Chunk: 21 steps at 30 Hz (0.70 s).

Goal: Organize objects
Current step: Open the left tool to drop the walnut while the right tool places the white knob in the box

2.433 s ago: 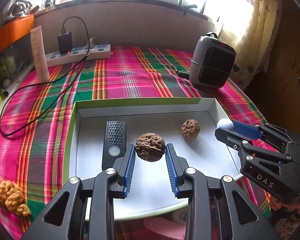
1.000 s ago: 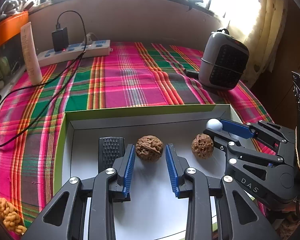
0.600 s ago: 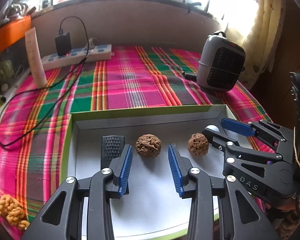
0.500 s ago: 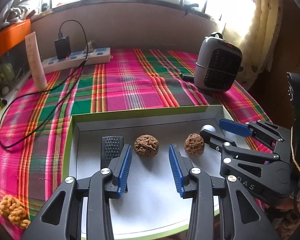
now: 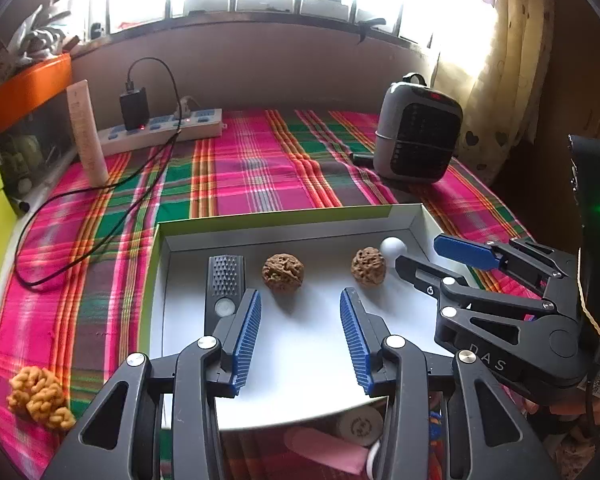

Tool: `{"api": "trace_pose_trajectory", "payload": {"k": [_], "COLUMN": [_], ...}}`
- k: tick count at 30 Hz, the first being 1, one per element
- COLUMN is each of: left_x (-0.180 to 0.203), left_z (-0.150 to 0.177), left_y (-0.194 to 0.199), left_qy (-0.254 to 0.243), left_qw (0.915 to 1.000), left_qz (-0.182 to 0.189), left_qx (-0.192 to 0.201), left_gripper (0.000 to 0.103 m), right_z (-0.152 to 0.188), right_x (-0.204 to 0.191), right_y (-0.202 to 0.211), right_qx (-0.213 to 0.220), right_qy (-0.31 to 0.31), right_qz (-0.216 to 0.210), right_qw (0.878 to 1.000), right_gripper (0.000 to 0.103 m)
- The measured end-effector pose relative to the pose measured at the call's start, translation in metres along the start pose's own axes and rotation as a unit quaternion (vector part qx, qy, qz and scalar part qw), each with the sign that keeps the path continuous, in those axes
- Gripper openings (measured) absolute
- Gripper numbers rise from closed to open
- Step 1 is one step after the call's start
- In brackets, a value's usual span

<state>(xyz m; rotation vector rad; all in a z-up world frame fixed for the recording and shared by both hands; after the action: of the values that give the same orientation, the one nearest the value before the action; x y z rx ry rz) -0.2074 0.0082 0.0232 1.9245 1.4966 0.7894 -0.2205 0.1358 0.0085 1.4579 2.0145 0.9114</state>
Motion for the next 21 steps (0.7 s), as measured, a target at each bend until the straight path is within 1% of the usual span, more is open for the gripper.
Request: {"api": "trace_pose_trajectory", "payload": {"k": [14,21], "left_x": [0.007,0.010], "left_z": [0.014,0.022], "left_y": [0.023,0.035], "left_qy": [-0.009,-0.007], "left_qw": [0.9998,0.9997], "left_qz": [-0.014,-0.013], "left_qx": [0.013,0.018], "left_gripper": [0.041,0.041], "right_z": [0.012,0.019], "right_x": [-0.008,-0.014], "right_y": [0.023,0.036], "right_qx": [0.014,0.024], "right_qy": [-0.006,-0.007], "right_qz": [-0.003,-0.008], "right_qw": [1.000,1.000], "right_gripper": [0.044,0.044]}}
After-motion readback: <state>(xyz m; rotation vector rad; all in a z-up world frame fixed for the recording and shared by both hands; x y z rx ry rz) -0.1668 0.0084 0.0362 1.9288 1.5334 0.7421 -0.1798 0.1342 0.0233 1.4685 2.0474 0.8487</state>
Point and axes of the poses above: each gripper's, at about its wrist camera, not at the fingertips, and y roughly against the way its jaws point, x to its right, z to its underside, the point moved 4 cm from there along -y, roughly the way its jaws point, and after that the axes turned 3 degrees about -x, right-handed, at the moved point
